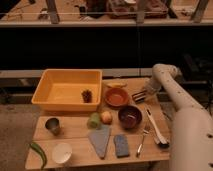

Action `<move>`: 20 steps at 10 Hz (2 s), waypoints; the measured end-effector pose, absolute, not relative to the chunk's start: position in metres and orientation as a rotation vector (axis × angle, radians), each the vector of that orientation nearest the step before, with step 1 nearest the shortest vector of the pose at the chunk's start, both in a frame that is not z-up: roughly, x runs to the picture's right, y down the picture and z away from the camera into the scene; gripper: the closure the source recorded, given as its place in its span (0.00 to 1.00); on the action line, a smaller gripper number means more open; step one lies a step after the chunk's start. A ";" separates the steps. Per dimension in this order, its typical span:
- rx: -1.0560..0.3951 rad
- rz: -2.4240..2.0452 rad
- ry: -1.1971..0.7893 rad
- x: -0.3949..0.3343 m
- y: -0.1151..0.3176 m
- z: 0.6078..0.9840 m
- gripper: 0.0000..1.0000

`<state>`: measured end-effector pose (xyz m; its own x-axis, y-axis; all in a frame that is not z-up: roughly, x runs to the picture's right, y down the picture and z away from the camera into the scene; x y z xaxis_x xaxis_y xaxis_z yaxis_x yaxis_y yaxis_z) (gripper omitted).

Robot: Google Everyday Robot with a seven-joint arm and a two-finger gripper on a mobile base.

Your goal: Wipe red bowl with eraser

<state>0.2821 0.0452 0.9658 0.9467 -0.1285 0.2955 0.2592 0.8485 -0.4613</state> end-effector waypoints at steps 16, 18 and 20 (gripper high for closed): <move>-0.493 -0.232 -0.254 0.164 -0.009 0.890 0.86; -0.504 -0.251 -0.266 0.152 0.002 0.892 0.86; -0.513 -0.256 -0.281 0.144 0.012 0.895 0.86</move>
<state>0.1436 0.0125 0.8946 0.9304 -0.1691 0.3253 0.3081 0.8414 -0.4440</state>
